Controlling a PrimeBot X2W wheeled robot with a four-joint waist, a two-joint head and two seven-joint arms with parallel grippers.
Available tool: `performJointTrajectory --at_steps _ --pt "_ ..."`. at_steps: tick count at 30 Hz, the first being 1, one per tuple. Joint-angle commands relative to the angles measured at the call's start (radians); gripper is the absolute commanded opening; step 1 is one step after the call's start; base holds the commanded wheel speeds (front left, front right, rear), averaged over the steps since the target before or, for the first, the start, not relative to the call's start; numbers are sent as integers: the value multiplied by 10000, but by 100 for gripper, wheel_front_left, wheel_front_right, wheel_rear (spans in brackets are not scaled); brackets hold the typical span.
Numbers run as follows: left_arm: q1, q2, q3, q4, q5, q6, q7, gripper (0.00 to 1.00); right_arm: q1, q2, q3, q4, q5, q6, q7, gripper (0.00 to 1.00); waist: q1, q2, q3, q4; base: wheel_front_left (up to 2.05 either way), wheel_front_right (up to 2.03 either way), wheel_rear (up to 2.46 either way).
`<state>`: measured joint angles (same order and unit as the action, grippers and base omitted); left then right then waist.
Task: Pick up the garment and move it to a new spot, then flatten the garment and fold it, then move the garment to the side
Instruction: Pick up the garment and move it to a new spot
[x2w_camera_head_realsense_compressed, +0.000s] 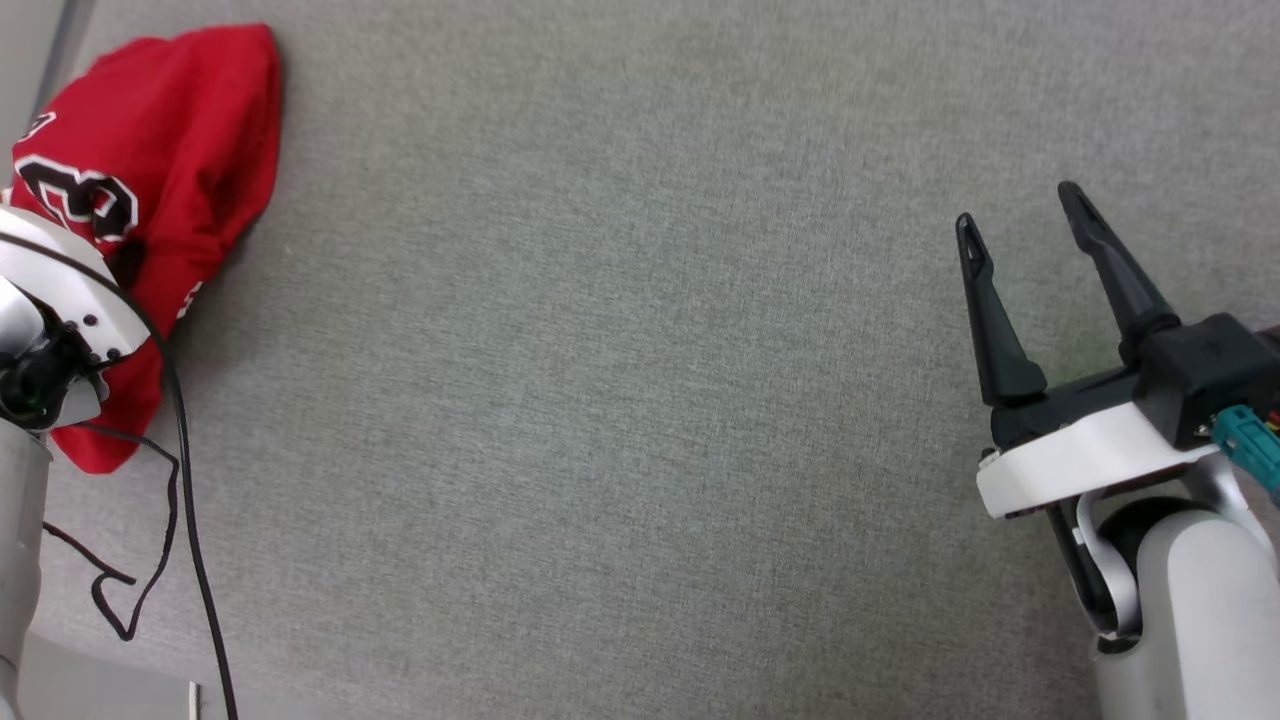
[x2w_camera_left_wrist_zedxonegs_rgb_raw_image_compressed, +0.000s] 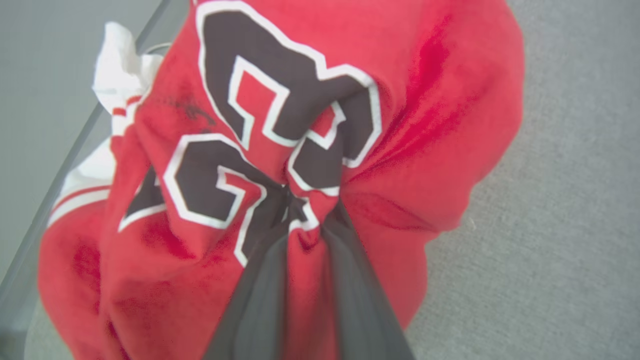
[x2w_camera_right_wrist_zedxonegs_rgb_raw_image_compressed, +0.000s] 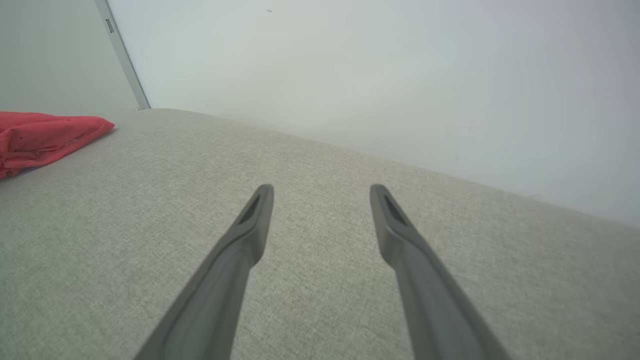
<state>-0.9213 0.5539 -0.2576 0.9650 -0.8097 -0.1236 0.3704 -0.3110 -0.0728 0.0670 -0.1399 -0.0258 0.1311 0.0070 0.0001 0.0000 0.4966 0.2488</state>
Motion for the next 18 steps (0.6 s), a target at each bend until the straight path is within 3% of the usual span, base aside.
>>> performJointTrajectory --at_steps 1,9,18 --pt "107 -12 -41 -2 115 -32 -333 0 121 53 -26 81 100 -7 -68 100 -1 0 -388 51 0 0 0" --pt "449 -278 8 -46 533 -36 -3508 0 584 182 -240 498 341 -7 -360 100 -1 0 -1685 58 0 0 0" --pt "901 -667 -278 -380 1055 172 -5527 0 1425 231 -561 712 826 -7 -604 100 -1 0 -3089 -261 0 0 0"
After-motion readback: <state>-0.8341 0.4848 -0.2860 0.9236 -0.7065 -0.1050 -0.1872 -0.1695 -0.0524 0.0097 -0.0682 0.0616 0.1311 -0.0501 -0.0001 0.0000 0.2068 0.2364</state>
